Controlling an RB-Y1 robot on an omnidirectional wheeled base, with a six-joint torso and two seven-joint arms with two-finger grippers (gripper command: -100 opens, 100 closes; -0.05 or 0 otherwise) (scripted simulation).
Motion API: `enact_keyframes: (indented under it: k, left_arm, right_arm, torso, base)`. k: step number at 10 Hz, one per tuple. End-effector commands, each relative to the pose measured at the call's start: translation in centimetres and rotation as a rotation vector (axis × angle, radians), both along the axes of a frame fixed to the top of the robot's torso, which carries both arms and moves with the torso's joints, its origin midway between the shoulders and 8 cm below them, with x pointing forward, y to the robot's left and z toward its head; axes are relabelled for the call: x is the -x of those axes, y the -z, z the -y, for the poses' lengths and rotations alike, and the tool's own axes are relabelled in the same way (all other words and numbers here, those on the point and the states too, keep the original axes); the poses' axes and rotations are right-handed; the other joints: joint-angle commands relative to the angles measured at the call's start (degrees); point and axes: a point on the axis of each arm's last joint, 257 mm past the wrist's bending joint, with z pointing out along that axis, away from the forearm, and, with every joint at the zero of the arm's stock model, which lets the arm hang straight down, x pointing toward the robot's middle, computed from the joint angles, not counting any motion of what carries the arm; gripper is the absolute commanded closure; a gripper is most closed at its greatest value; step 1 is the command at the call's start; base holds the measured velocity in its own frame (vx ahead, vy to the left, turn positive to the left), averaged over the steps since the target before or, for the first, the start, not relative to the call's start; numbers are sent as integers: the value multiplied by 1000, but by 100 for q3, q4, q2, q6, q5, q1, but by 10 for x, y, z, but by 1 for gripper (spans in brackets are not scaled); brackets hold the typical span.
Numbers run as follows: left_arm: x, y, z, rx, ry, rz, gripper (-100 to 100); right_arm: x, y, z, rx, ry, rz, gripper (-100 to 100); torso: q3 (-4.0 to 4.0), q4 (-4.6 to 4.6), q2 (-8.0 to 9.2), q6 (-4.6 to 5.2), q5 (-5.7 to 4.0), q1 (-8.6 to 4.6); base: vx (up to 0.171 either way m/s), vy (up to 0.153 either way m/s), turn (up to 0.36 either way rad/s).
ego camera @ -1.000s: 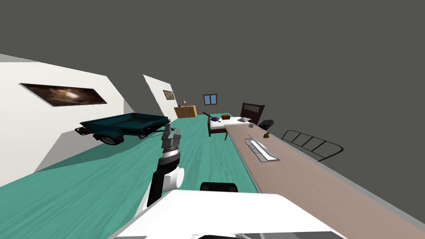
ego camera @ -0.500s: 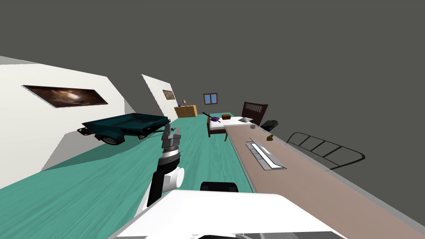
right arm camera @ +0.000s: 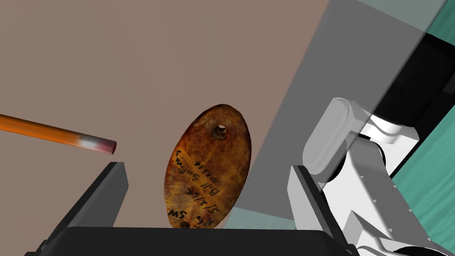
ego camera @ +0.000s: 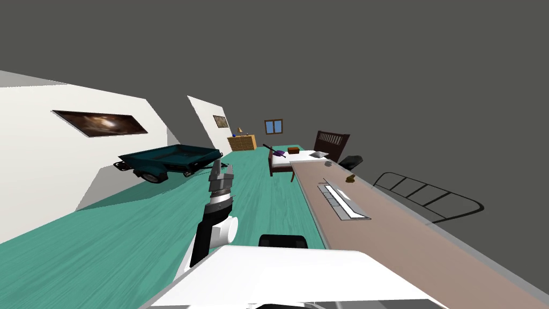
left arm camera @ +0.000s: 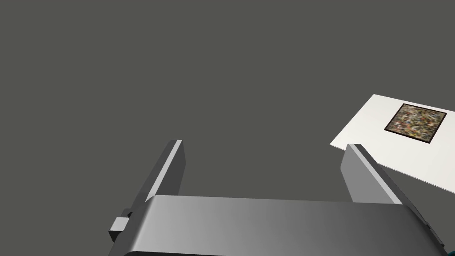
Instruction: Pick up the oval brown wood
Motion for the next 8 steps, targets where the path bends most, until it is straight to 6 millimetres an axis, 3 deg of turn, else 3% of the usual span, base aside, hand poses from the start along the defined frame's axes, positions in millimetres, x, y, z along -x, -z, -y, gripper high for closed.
enact_keyframes:
  k: [1,2,6,7,8]
  left_arm:
    - [0,0,0,0,0,0,0]
    - [0,0,0,0,0,0,0]
    - [0,0,0,0,0,0,0]
    - [0,0,0,0,0,0,0]
    - [0,0,0,0,0,0,0]
  right_arm:
    - [0,0,0,0,0,0,-100]
    - [0,0,0,0,0,0,100]
    - [0,0,0,0,2,0,100]
    - [0,0,0,0,2,0,0]
    - [1,-7,8,1,-8,-1,100]
  torso:
    - [0,0,0,0,0,0]
    - [-3,-1,-6,1,2,6]
    - [-5,-2,-10,-2,-2,5]
    - [-5,-2,-10,-1,-2,4]
    - [-5,-2,-10,-1,-2,5]
  base:
    - [-13,-13,12]
    - [0,0,0]
    - [0,0,0]
    - [0,0,0]
    - [31,25,-93]
